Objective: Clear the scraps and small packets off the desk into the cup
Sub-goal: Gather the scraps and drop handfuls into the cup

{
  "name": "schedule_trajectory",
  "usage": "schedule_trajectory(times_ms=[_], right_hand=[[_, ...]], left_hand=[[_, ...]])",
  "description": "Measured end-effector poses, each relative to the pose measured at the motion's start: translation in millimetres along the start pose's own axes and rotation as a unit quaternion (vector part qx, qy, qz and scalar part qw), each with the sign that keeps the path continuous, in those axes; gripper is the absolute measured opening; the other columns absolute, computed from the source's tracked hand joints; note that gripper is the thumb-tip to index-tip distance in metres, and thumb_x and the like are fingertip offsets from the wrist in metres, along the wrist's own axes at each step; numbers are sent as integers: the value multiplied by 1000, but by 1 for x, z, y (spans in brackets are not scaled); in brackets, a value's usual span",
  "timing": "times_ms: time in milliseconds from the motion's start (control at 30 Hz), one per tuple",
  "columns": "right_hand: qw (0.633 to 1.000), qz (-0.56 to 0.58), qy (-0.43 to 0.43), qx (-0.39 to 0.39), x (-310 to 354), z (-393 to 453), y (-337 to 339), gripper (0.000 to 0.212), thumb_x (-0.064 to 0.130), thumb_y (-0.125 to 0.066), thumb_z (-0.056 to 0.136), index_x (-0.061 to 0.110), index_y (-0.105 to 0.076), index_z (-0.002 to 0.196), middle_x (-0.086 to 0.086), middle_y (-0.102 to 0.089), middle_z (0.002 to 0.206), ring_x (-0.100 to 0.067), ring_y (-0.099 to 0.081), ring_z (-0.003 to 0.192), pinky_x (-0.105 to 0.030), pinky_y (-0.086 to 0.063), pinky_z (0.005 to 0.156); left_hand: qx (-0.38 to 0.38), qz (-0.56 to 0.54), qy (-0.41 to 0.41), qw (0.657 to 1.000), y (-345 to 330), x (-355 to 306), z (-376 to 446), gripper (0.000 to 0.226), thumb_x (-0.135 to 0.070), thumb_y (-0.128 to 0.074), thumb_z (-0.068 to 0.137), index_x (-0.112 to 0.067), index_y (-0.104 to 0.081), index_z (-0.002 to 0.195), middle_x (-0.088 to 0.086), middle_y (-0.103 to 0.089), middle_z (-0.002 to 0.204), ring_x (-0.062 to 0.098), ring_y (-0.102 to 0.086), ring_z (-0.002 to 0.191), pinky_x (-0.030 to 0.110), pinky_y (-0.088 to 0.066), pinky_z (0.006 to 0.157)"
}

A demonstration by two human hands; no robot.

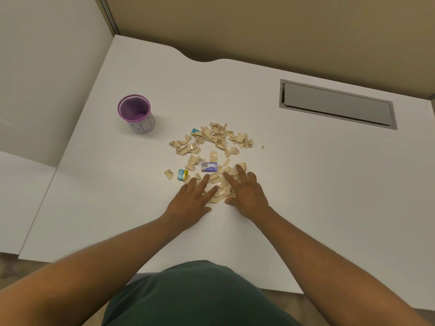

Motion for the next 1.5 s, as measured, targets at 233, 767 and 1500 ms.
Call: schedule_trajectory(times_ms=[233,767,1500], right_hand=[[999,45,-4,-26,16,-7,1,51,6,-57,93,27,-51,139,-2,-37,152,-28,-40,131,-37,-54,81],[991,121,3,-51,18,-4,12,14,2,-60,86,13,-69,87,1,-58,97,-20,-56,93,-30,-49,76],[988,144,-11,-62,21,0,14,24,2,-69,84,16,-75,102,3,-66,106,-17,-59,97,-24,-48,79]], left_hand=[[-10,50,-11,999,18,6,1,37,-7,-77,87,-12,-70,123,14,-65,134,33,-64,112,37,-60,71],[-56,-277,51,958,31,62,9,26,-4,-65,94,-5,-71,119,9,-71,122,25,-65,115,36,-48,100],[-270,-357,323,834,163,284,26,40,-12,-77,85,-12,-75,125,9,-73,128,29,-67,117,35,-53,98]])
Point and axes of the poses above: each hand's wrist, its own z-axis towards the middle knuckle, its own y-axis out of the back of the hand, x = y × z, the point moved 8 cm from there along z, towards the middle knuckle
